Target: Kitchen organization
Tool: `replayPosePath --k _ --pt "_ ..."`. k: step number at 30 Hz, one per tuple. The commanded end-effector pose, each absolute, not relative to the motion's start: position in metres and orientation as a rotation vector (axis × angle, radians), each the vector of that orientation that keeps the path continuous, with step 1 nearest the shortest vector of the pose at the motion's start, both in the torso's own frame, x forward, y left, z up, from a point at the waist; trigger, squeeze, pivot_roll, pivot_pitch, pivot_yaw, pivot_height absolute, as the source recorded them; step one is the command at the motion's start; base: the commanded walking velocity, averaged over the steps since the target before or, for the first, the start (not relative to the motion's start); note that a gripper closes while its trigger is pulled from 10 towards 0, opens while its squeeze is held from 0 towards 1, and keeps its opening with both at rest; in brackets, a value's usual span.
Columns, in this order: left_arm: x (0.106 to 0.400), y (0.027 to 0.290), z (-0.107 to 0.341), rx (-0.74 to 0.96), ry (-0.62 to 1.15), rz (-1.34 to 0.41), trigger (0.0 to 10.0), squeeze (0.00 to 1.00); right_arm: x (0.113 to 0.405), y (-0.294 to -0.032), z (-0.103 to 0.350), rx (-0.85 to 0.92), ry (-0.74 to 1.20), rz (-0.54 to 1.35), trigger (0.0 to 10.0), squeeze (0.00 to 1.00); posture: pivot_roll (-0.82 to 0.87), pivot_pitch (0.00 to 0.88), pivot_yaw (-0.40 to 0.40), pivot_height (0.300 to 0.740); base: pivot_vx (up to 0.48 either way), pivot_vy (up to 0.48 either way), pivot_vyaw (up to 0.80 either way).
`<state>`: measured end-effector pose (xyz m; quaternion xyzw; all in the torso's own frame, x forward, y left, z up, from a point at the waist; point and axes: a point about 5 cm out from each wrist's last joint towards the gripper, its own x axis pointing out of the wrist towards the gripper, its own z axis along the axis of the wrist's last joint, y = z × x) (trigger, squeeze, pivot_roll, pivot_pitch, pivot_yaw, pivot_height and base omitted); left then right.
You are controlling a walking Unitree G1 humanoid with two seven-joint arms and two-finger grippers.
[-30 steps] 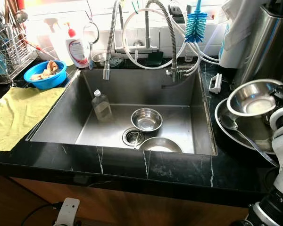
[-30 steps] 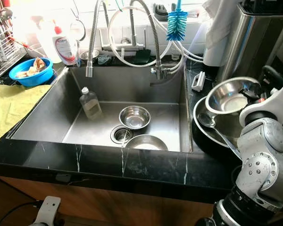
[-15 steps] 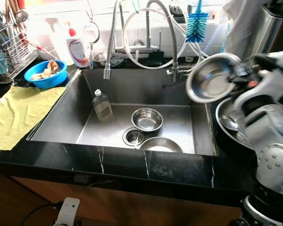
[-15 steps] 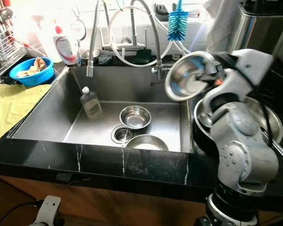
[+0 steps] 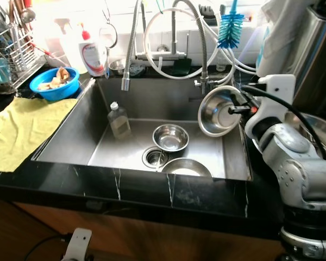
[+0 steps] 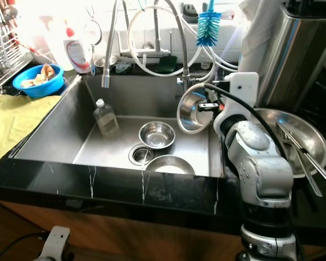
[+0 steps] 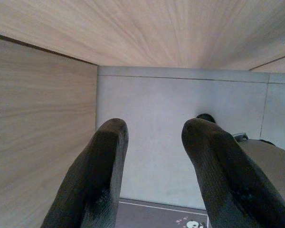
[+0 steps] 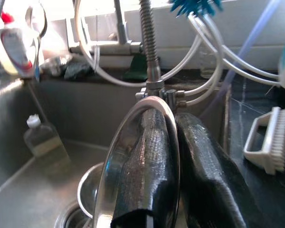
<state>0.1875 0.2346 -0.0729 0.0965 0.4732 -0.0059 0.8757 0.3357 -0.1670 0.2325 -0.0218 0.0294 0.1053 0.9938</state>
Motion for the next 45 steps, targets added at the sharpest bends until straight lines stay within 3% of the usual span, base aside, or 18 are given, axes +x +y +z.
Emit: replayPosePath --k 1,11,19,20,23,24,25,26,27,32,36,38,39,40,41,42,45 --pt "0.183 0.237 -0.075 0.214 1.003 -0.013 10.0 0.0 0.341 -0.158 0.237 -0.067 0.034 0.267 10.0 0.0 -0.2 0.0 0.089 0.74 0.0 0.0 0.0" --pt "0.181 0.236 -0.076 0.207 1.007 -0.012 10.0 0.0 0.359 -0.14 0.214 -0.123 0.112 0.393 10.0 0.0 -0.2 0.0 0.09 0.74 0.0 0.0 0.0" --pt "0.183 0.237 -0.075 0.208 1.003 -0.009 10.0 0.0 0.371 -0.144 0.205 -0.14 0.138 0.392 10.0 0.0 -0.19 0.0 0.09 0.74 0.0 0.0 0.0" --pt "0.183 0.237 -0.075 0.207 1.003 -0.008 10.0 0.0 0.373 -0.144 0.204 -0.139 0.135 0.394 10.0 0.07 -0.2 0.0 0.088 0.74 0.0 0.0 0.0" --pt "0.183 0.237 -0.075 0.206 1.003 -0.007 10.0 0.0 0.374 -0.145 0.204 -0.13 0.134 0.391 10.0 0.09 -0.2 0.0 0.089 0.74 0.0 0.0 0.0" --pt "0.183 0.237 -0.075 0.206 1.003 -0.008 10.0 0.0 0.374 -0.145 0.204 -0.13 0.135 0.387 10.0 0.65 -0.2 0.0 0.089 0.74 0.0 0.0 0.0" --pt "0.183 0.237 -0.075 0.206 1.004 -0.008 10.0 0.0 0.375 -0.145 0.203 -0.128 0.136 0.385 10.0 0.75 -0.2 0.0 0.089 0.74 0.0 0.0 0.0" --pt "0.183 0.237 -0.075 0.205 1.004 -0.008 10.0 0.0 0.375 -0.145 0.203 -0.127 0.135 0.386 10.0 0.93 -0.2 0.0 0.089 0.74 0.0 0.0 0.0" --pt "0.183 0.237 -0.075 0.205 1.004 -0.008 10.0 0.0 0.376 -0.145 0.202 -0.128 0.134 0.387 10.0 0.93 -0.19 0.0 0.089 0.74 0.0 0.0 0.0" --pt "0.183 0.236 -0.075 0.205 1.004 -0.009 10.0 0.0 0.377 -0.144 0.201 -0.126 0.124 0.382 10.0 0.89 -0.19 0.0 0.089 0.74 0.0 0.0 0.0" --pt "0.183 0.236 -0.075 0.206 1.003 -0.011 10.0 0.0 0.377 -0.142 0.202 -0.126 0.117 0.381 10.0 0.92 -0.19 0.0 0.093 0.74 0.0 0.0 0.0" --pt "0.183 0.236 -0.075 0.207 1.003 -0.011 10.0 0.0 0.378 -0.142 0.204 -0.136 0.104 0.377 10.0 0.87 -0.19 0.0 0.094 0.74 0.0 0.0 0.0" --pt "0.183 0.236 -0.075 0.208 1.003 -0.011 10.0 0.0 0.378 -0.141 0.205 -0.145 0.091 0.373 10.0 0.58 -0.19 0.0 0.094 0.74 0.0 0.0 0.0" --pt "0.183 0.237 -0.075 0.208 1.003 -0.011 10.0 0.0 0.378 -0.141 0.208 -0.154 0.074 0.368 10.0 0.13 -0.19 0.0 0.094 0.74 0.0 0.0 0.0" --pt "0.184 0.237 -0.075 0.209 1.003 -0.011 10.0 0.0 0.378 -0.141 0.21 -0.159 0.063 0.365 10.0 0.13 -0.19 0.0 0.094 0.74 0.0 0.0 0.0" --pt "0.184 0.237 -0.074 0.209 1.002 -0.01 10.0 0.0 0.377 -0.142 0.217 -0.167 0.021 0.352 10.0 0.0 -0.19 0.0 0.094 0.74 0.0 0.0 0.0" --pt "0.183 0.238 -0.074 0.21 1.003 -0.008 10.0 0.0 0.37 -0.145 0.234 -0.178 -0.088 0.321 10.0 0.0 -0.19 0.0 0.098 0.74 0.0 0.0 0.0"
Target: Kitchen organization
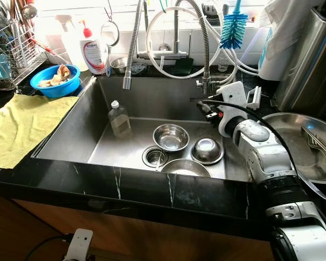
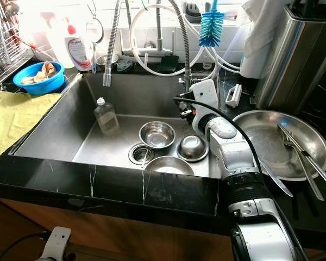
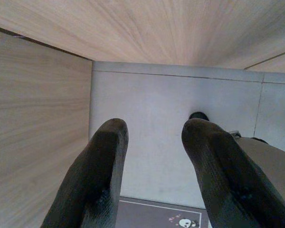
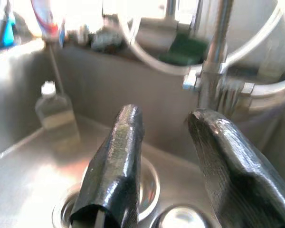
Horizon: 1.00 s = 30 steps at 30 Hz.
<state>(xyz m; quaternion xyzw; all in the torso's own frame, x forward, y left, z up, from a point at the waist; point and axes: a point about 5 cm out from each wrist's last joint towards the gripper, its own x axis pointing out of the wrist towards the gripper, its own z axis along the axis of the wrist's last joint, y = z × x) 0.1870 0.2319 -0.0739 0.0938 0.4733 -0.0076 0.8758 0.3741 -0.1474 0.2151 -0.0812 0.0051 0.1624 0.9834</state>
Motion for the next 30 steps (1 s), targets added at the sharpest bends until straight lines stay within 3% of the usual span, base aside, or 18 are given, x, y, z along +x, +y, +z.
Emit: replayPosePath --k 1,8,14,30 --pt "0.183 0.238 -0.074 0.21 1.003 -0.008 10.0 0.0 0.368 -0.145 0.237 -0.183 -0.105 0.317 10.0 0.0 -0.19 0.0 0.099 0.74 0.0 0.0 0.0" --pt "0.182 0.239 -0.075 0.211 1.008 -0.003 10.0 0.0 0.345 -0.153 0.246 -0.261 -0.215 0.238 10.0 0.0 -0.19 0.0 0.098 0.74 0.0 0.0 0.0" --pt "0.18 0.24 -0.075 0.214 1.017 0.001 10.0 0.0 0.316 -0.159 0.247 -0.228 -0.287 0.169 10.0 0.0 -0.19 0.0 0.095 0.74 0.0 0.0 0.0" --pt "0.181 0.238 -0.075 0.222 1.019 -0.011 10.0 0.0 0.286 -0.14 0.238 -0.215 -0.312 0.17 10.0 0.0 -0.2 0.0 0.091 0.74 0.0 0.146 0.0"
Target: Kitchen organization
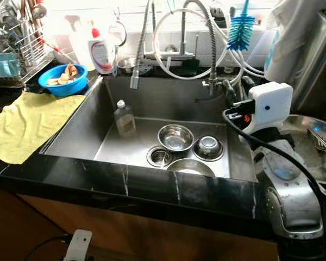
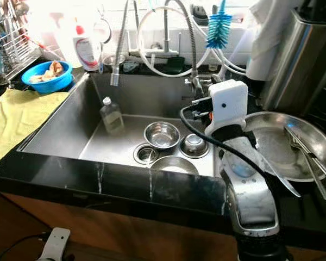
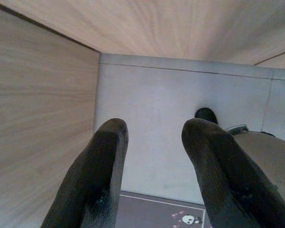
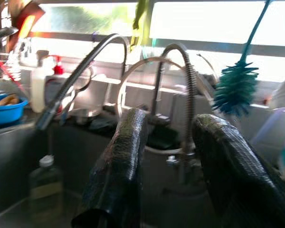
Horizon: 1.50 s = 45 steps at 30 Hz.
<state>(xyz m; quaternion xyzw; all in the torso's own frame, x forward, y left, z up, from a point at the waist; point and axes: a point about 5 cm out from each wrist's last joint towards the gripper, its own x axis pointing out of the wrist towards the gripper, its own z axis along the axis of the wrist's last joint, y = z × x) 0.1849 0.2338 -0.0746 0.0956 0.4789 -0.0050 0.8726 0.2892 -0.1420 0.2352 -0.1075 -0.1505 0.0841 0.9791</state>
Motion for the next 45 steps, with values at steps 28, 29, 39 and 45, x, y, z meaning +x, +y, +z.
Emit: replayPosePath --k 28,29,39,45 --pt "0.184 0.238 -0.074 0.23 1.01 -0.013 10.0 0.0 0.288 -0.146 0.234 -0.124 -0.281 0.099 10.0 0.0 -0.2 0.0 0.099 0.74 0.0 0.18 0.0" --pt "0.184 0.238 -0.074 0.23 1.01 -0.013 10.0 0.0 0.288 -0.146 0.234 -0.124 -0.281 0.099 10.0 0.0 -0.2 0.0 0.099 0.74 0.0 0.0 0.0" --pt "0.186 0.238 -0.073 0.228 1.006 -0.013 10.0 0.0 0.287 -0.153 0.233 -0.114 -0.266 0.043 10.0 0.0 -0.21 0.0 0.106 0.74 0.0 0.0 -0.2" --pt "0.189 0.235 -0.072 0.217 0.988 -0.014 10.0 0.0 0.286 -0.164 0.225 -0.127 -0.227 -0.008 10.0 0.0 -0.21 0.0 0.108 0.74 0.0 0.0 -0.65"
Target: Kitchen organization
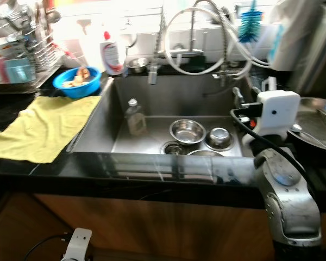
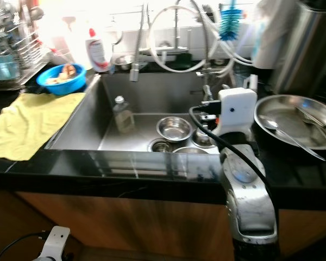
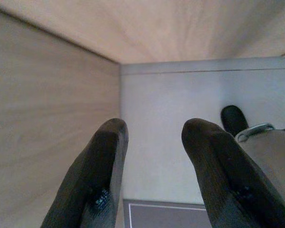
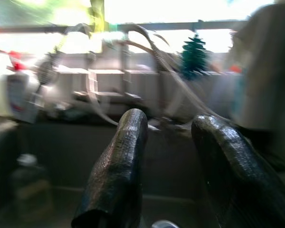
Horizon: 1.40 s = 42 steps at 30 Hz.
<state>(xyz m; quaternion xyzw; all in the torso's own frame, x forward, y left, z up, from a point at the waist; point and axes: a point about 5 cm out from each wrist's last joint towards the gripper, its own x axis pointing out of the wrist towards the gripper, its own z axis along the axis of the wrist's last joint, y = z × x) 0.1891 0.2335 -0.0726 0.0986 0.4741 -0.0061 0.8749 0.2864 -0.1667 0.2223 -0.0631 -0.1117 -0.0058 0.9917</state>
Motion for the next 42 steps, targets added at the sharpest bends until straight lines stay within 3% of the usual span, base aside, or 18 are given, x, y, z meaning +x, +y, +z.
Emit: replayPosePath --k 1,14,25,31,42 --pt "0.1894 0.2349 -0.072 0.217 0.987 -0.015 10.0 0.0 0.2864 -0.165 0.2252 -0.126 -0.228 -0.011 10.0 0.0 -0.21 0.0 0.108 0.74 0.0 0.0 -0.64" --pt "0.1882 0.2341 -0.0729 0.217 0.993 -0.02 10.0 0.0 0.2821 -0.168 0.2237 -0.111 -0.228 -0.042 10.0 0.0 -0.21 0.0 0.106 0.74 0.0 0.0 -0.1" --pt "0.1876 0.2332 -0.0735 0.219 0.996 -0.026 10.0 0.0 0.2811 -0.1712 0.2226 -0.113 -0.22 -0.06 10.0 0.0 -0.21 0.0 0.106 0.74 0.0 0.0 -0.74" --pt "0.1894 0.2321 -0.0727 0.253 0.989 -0.05 10.0 0.0 0.2802 -0.1714 0.2255 -0.121 -0.241 -0.065 10.0 0.0 -0.21 0.0 0.106 0.74 0.0 0.0 0.0" --pt "0.1897 0.2311 -0.0729 0.247 0.99 -0.041 10.0 0.0 0.2803 -0.1679 0.2261 -0.119 -0.245 -0.056 10.0 0.0 -0.21 0.0 0.105 0.74 0.0 -0.316 0.0"
